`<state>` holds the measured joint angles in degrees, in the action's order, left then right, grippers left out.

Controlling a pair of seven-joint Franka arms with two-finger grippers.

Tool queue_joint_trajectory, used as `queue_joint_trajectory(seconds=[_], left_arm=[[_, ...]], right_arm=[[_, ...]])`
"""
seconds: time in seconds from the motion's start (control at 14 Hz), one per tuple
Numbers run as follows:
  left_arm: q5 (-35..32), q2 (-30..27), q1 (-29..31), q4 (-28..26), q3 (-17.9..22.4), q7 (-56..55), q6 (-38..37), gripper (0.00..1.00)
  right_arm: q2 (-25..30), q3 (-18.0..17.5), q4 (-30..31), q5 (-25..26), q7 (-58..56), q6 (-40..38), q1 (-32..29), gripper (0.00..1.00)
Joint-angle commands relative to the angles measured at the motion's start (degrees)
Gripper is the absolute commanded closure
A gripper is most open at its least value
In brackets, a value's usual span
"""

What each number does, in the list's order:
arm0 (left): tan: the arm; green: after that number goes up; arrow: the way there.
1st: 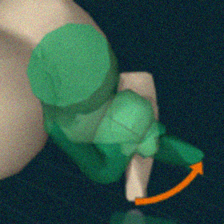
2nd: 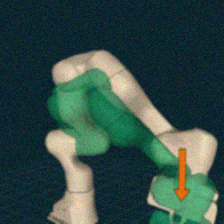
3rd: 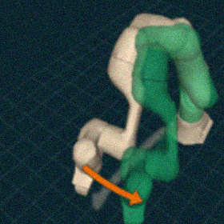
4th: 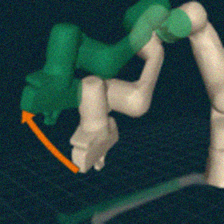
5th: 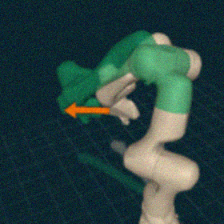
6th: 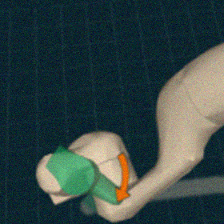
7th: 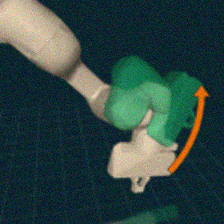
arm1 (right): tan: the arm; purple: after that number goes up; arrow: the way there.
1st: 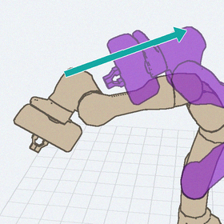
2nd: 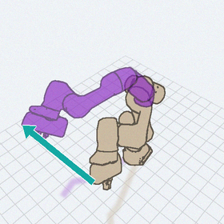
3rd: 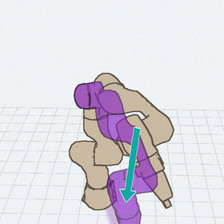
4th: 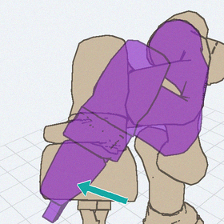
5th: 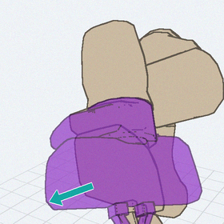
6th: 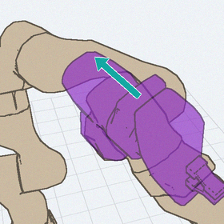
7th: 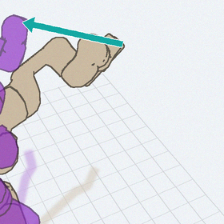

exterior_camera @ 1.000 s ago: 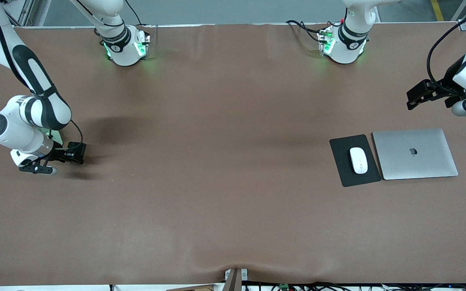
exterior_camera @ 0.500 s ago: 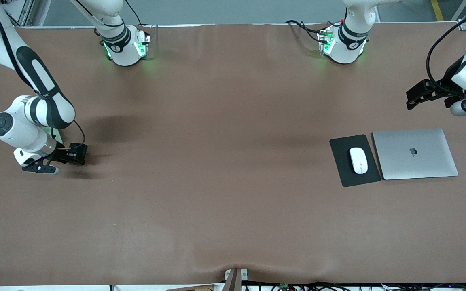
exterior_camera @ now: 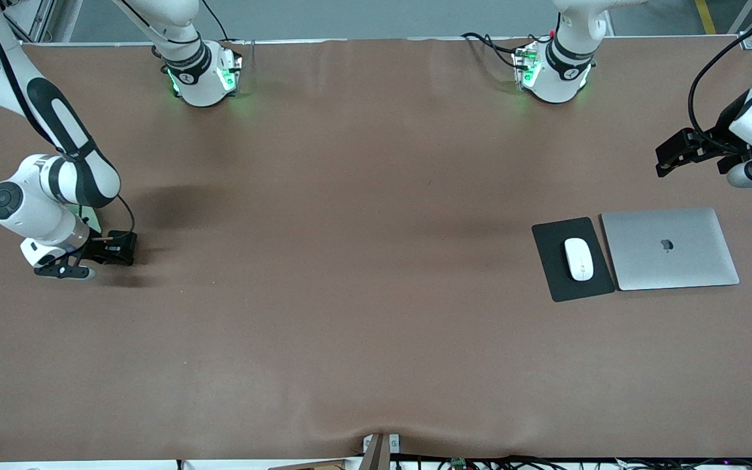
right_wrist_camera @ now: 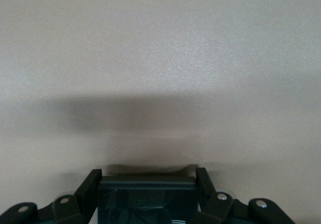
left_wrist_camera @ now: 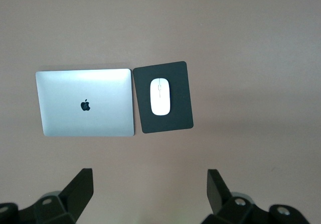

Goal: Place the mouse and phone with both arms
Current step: 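Carry the black phone with the right gripper toward the green figurine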

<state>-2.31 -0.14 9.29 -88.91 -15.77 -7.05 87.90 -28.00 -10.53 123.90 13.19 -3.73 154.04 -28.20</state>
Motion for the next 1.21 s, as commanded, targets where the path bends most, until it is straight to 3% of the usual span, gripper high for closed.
queue_joint_trajectory(seconds=[0.0, 0.07, 0.21, 0.29, 0.93, 1.14], left_arm=[[1.3, -1.1, 0.6, -1.0, 0.0, 1.2, -0.4, 0.00], [1.3, -1.1, 0.6, -1.0, 0.0, 1.2, -0.4, 0.00], [1.2, -1.1, 0.6, -0.8, 0.0, 1.2, -0.3, 0.00], [1.0, -1.1, 0.6, -0.8, 0.0, 1.2, -0.3, 0.00], [0.5, -1.1, 0.6, -0.9, 0.0, 1.2, -0.3, 0.00], [0.5, -1.2, 0.6, -1.1, 0.0, 1.0, -0.4, 0.00]], right_arm=[[0.4, -0.9, 0.6, 1.8, 0.8, 0.8, -2.2, 0.84], [0.2, -0.9, 0.6, 2.1, 0.8, 0.8, -2.4, 0.74], [0.0, -1.0, 0.7, 2.1, 0.9, 1.4, -2.5, 0.16], [-0.1, -1.0, 0.7, 2.1, 1.0, 1.4, -2.6, 0.00], [1.5, -1.2, -0.5, 2.1, 1.4, 0.0, 1.5, 0.00], [2.8, -1.9, -6.2, 1.8, 1.8, -9.9, 4.9, 0.00]])
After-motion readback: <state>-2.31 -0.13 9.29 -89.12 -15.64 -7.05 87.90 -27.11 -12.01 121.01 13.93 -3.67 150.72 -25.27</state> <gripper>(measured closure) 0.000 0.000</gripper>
